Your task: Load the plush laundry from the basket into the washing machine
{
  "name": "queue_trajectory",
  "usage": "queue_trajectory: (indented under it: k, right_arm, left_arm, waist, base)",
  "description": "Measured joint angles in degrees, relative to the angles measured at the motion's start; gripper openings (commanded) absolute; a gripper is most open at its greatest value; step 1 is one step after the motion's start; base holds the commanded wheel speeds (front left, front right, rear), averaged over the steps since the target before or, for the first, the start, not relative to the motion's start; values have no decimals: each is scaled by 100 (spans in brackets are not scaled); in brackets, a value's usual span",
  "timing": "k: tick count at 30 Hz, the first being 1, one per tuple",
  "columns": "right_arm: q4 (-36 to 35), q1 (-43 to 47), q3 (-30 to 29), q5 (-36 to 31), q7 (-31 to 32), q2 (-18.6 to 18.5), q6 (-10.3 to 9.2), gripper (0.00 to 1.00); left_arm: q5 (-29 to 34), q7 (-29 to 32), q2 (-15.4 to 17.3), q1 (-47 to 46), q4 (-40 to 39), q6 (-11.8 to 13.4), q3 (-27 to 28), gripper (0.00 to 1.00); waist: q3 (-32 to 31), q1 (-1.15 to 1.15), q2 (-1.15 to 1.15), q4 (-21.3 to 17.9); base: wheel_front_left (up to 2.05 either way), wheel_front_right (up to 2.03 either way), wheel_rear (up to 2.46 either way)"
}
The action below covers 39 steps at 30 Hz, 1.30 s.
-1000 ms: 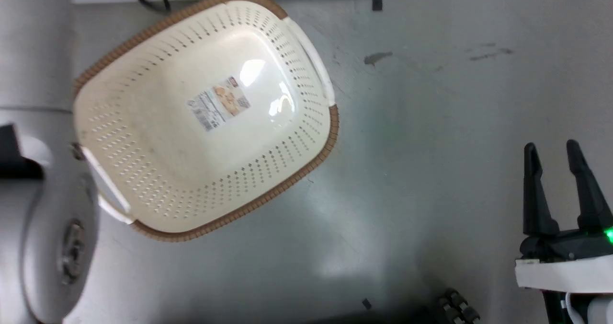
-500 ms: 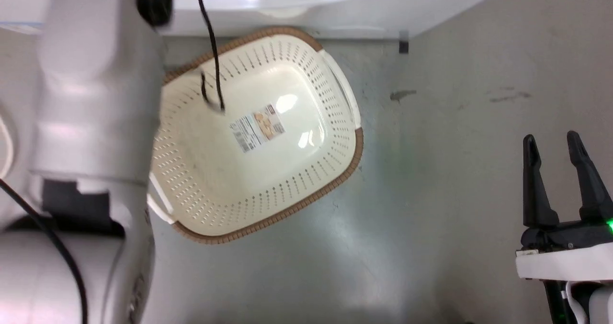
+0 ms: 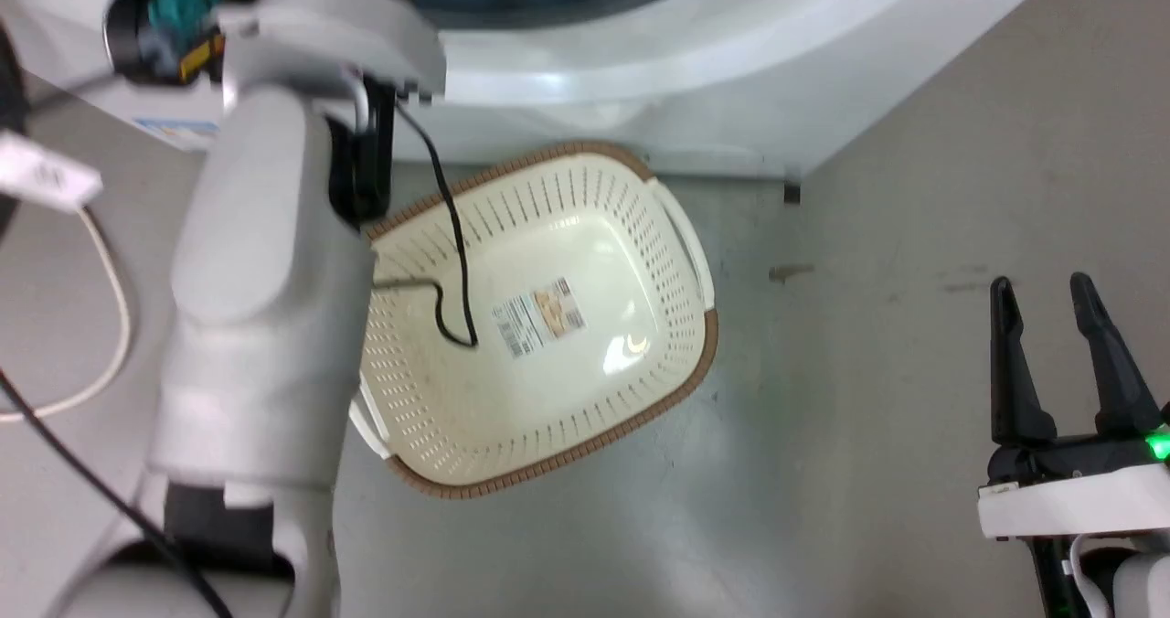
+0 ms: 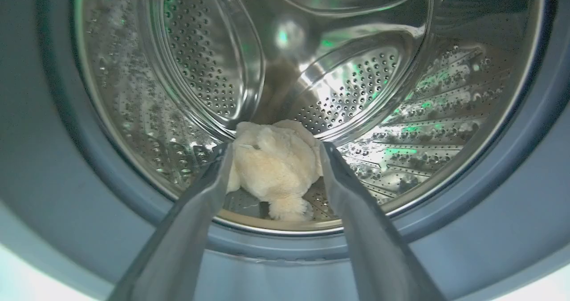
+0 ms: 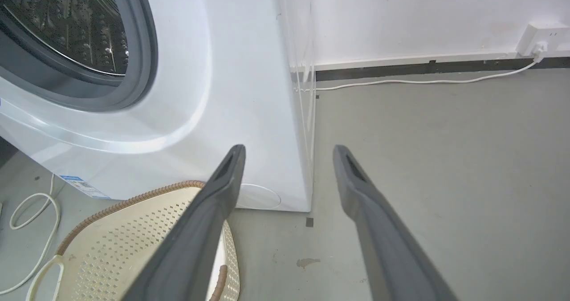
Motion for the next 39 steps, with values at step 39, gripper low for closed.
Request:
queue_trajectory:
  k: [39]
  right_arm:
    - [499, 1162, 303, -252, 105, 0, 0, 100]
  left_arm:
    - [-108, 342, 91, 5180, -2470, 450, 37, 100]
  waist:
    - [-3215, 0, 0, -36]
  base:
    - [0, 0, 0]
